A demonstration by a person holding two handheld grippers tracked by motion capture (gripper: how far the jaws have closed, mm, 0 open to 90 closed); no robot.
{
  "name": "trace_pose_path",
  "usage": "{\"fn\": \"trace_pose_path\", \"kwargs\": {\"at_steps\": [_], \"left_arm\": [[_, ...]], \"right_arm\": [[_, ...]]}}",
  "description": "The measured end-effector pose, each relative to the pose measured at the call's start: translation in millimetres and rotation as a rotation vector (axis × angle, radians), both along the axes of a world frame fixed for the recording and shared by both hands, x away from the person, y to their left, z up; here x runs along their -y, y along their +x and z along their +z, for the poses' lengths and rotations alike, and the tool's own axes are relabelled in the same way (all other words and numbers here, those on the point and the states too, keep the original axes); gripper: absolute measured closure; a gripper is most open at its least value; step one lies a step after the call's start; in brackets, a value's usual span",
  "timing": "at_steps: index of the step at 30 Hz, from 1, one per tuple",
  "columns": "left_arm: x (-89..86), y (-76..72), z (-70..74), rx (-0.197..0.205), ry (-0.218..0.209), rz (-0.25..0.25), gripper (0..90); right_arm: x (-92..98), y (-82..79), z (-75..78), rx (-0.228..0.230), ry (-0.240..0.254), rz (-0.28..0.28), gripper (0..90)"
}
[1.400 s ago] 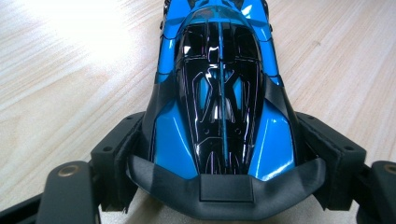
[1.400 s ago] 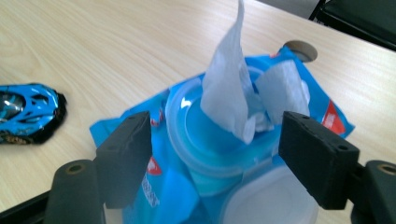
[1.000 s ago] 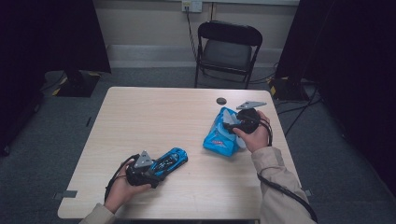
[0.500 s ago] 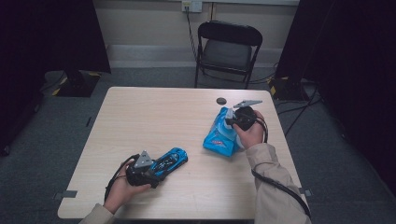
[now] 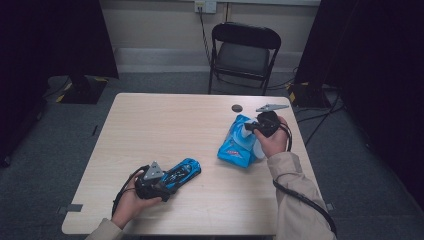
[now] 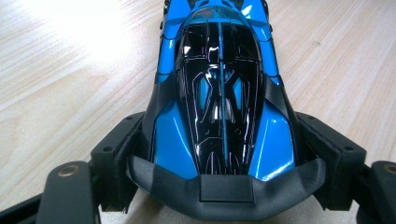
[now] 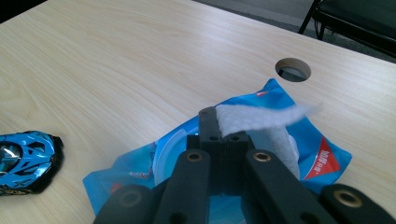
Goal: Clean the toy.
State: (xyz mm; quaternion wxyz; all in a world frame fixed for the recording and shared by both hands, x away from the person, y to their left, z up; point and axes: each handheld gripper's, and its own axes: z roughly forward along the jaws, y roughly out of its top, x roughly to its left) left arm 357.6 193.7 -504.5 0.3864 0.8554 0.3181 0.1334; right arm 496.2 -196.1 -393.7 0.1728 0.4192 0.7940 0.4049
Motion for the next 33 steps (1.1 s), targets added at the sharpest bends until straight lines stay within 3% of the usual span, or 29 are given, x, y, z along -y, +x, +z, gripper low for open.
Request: {"fn": "trace_pose_path", "kwargs": {"at_steps": [17, 26, 33], "left_arm": [[0.1, 0.0, -0.1, 0.0, -0.002, 0.003, 23.4], [0.2, -0.1, -0.2, 0.0, -0.003, 0.003, 23.4], [0.3, -0.2, -0.2, 0.001, -0.004, 0.004, 23.4]], "right_arm": [[-0.2, 4.7, 36.6, 0.03, 0.016, 0.016, 90.0], [2.6, 14.3, 48.3, 0.026, 0.057, 0.006, 90.0], [3.5, 15.8, 62.6, 0.041, 0.063, 0.003, 90.0]]}}
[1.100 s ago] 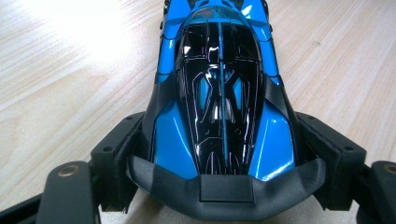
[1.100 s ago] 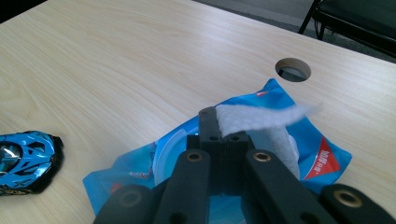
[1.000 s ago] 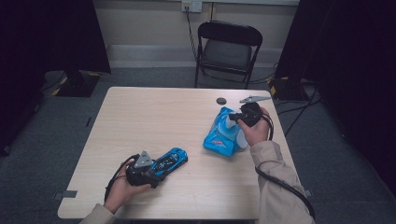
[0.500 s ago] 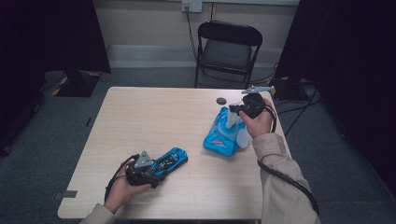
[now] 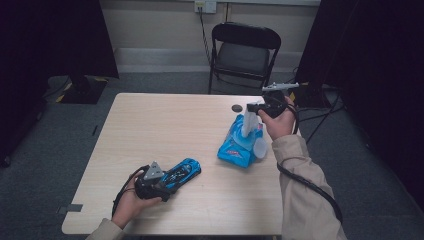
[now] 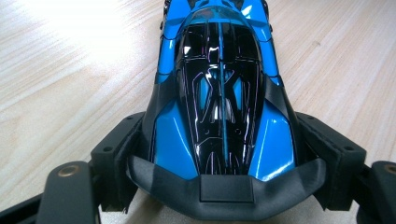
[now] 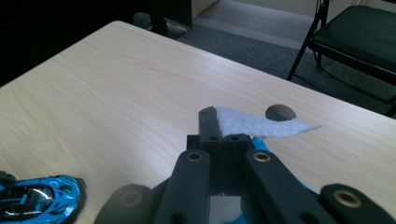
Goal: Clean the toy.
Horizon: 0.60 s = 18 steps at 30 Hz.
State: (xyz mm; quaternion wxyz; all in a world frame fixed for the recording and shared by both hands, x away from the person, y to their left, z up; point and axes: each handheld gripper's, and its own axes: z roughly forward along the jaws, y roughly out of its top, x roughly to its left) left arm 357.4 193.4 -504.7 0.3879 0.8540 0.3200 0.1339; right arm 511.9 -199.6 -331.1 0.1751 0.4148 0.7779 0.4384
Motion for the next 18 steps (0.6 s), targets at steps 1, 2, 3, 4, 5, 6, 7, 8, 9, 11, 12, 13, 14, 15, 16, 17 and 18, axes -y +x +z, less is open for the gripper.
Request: {"fn": "trace_pose_path", "kwargs": {"at_steps": [1, 2, 3, 4, 5, 6, 7, 8, 9, 11, 12, 13, 14, 15, 16, 17, 18], "left_arm": [[0.0, 0.0, 0.0, 0.0, 0.001, 0.0, 23.4], [0.0, 0.0, 0.0, 0.0, 0.0, 0.0, 23.4], [0.0, 0.0, 0.0, 0.0, 0.001, 0.0, 23.4], [0.0, 0.0, 0.0, 0.0, 0.0, 0.0, 23.4], [0.0, -0.1, 0.0, 0.0, -0.001, 0.001, 23.4], [0.0, -0.2, 0.0, 0.0, 0.0, 0.001, 23.4], [0.1, -0.2, -0.1, 0.0, 0.0, 0.002, 23.4], [0.1, -0.3, -0.1, 0.001, -0.001, 0.002, 23.5], [0.1, -0.3, -0.1, 0.001, -0.001, 0.002, 23.4], [0.0, -0.2, -0.1, 0.0, -0.002, 0.002, 23.4], [0.1, -0.2, -0.1, 0.001, -0.002, 0.002, 23.4], [0.1, -0.2, -0.1, 0.001, -0.002, 0.002, 23.4], [0.1, -0.3, -0.1, 0.001, -0.002, 0.002, 23.4], [0.1, -0.3, -0.1, 0.001, -0.002, 0.002, 23.5], [0.1, -0.2, -0.1, 0.001, -0.002, 0.002, 23.5], [0.1, -0.3, -0.1, 0.001, -0.002, 0.002, 23.5], [0.0, -0.2, -0.1, 0.001, -0.001, 0.002, 23.5]], "right_arm": [[0.2, 0.0, 2.7, 0.002, 0.008, 0.001, 90.0], [0.4, -0.1, 5.5, 0.008, 0.011, 0.002, 90.0], [0.4, -0.4, 9.6, 0.013, 0.007, -0.002, 90.0], [0.7, -0.6, 11.4, 0.014, 0.007, -0.004, 90.0], [1.2, -0.8, 13.6, 0.018, 0.014, -0.005, 90.0], [1.5, -1.1, 15.3, 0.02, 0.017, -0.005, 90.0], [1.8, -1.6, 17.6, 0.023, 0.017, -0.006, 90.0], [1.9, -2.2, 19.8, 0.024, 0.02, -0.004, 90.0], [1.8, -2.9, 22.8, 0.031, 0.02, -0.003, 90.0], [1.5, -4.2, 26.9, 0.035, 0.022, 0.0, 90.0], [1.2, -4.7, 28.6, 0.038, 0.02, 0.001, 90.0], [1.0, -5.7, 31.6, 0.043, 0.019, 0.002, 90.0], [0.8, -6.2, 33.4, 0.046, 0.023, 0.004, 90.0], [0.7, -6.9, 36.4, 0.054, 0.03, 0.009, 90.0], [0.7, -7.5, 38.4, 0.058, 0.032, 0.01, 90.0], [0.7, -8.3, 41.8, 0.065, 0.033, 0.009, 90.0], [0.8, -8.6, 43.8, 0.067, 0.037, 0.011, 90.0]]}}
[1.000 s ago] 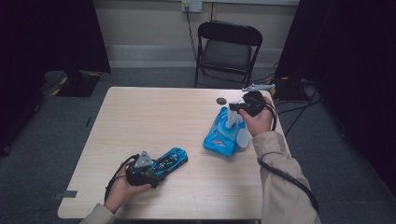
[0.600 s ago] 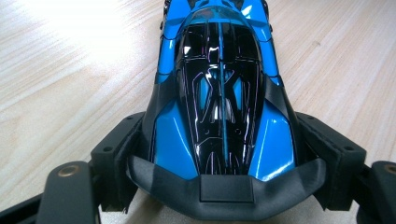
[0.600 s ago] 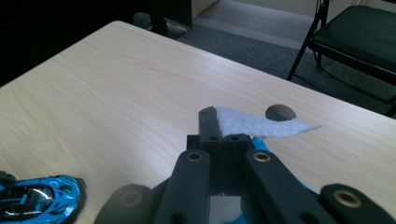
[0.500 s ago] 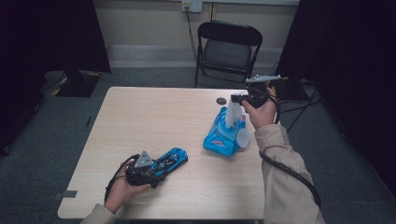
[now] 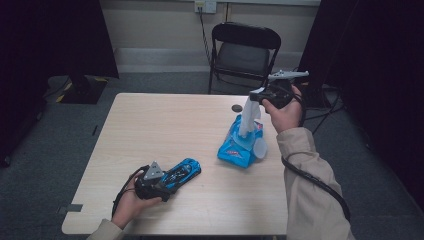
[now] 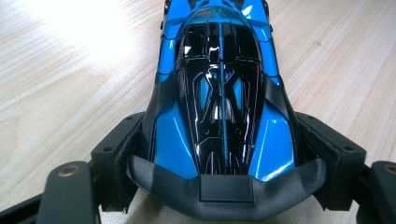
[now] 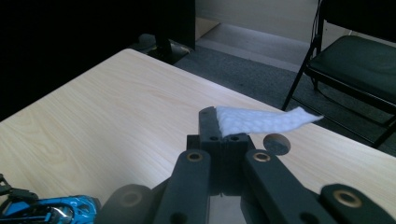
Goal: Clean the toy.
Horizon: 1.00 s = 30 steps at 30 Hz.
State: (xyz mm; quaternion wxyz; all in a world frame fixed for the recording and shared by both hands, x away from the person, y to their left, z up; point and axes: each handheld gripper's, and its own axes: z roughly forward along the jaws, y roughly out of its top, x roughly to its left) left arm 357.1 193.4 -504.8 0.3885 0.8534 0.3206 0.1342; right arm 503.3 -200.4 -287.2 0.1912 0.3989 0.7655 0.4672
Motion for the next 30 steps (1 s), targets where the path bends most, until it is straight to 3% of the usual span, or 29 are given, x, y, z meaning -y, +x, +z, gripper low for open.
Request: {"fn": "trace_pose_path", "kwargs": {"at_steps": [10, 19, 30], "left_arm": [[0.1, 0.0, 0.0, 0.0, -0.001, 0.001, 23.4], [-0.1, 0.0, 0.2, -0.003, 0.0, -0.002, 23.5], [-0.2, 0.0, 0.2, -0.002, 0.0, -0.002, 23.5]], "right_arm": [[-0.4, -6.4, 25.0, 0.032, 0.012, 0.006, 90.0], [-11.9, -21.1, 43.7, 0.066, 0.029, 0.068, 90.0], [-39.5, -37.2, 34.7, 0.059, 0.036, 0.191, 90.0]]}}
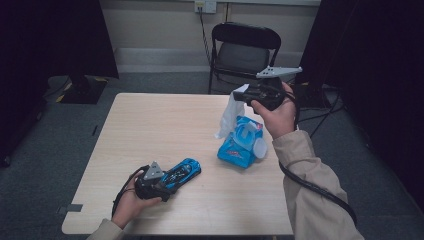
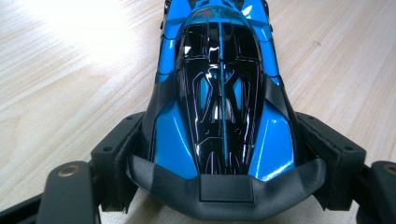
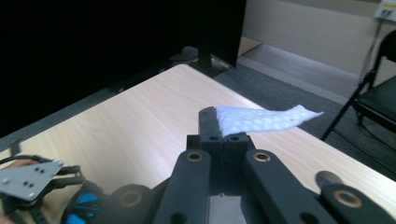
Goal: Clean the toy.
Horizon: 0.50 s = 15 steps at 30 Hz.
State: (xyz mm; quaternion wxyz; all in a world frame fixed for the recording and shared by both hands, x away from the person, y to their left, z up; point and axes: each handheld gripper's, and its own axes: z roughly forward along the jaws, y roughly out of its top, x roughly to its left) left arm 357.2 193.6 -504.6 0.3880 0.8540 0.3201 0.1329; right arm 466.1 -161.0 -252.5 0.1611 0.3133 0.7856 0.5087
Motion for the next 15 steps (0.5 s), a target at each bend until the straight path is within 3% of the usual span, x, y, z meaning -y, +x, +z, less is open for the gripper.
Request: {"fn": "trace_pose_path", "kwargs": {"at_steps": [15], "left_arm": [[0.0, 0.0, 0.0, 0.0, 0.0, 0.0, 23.4]], "right_arm": [[-29.8, -22.9, -22.3, -0.025, 0.032, 0.15, 90.0]]}}
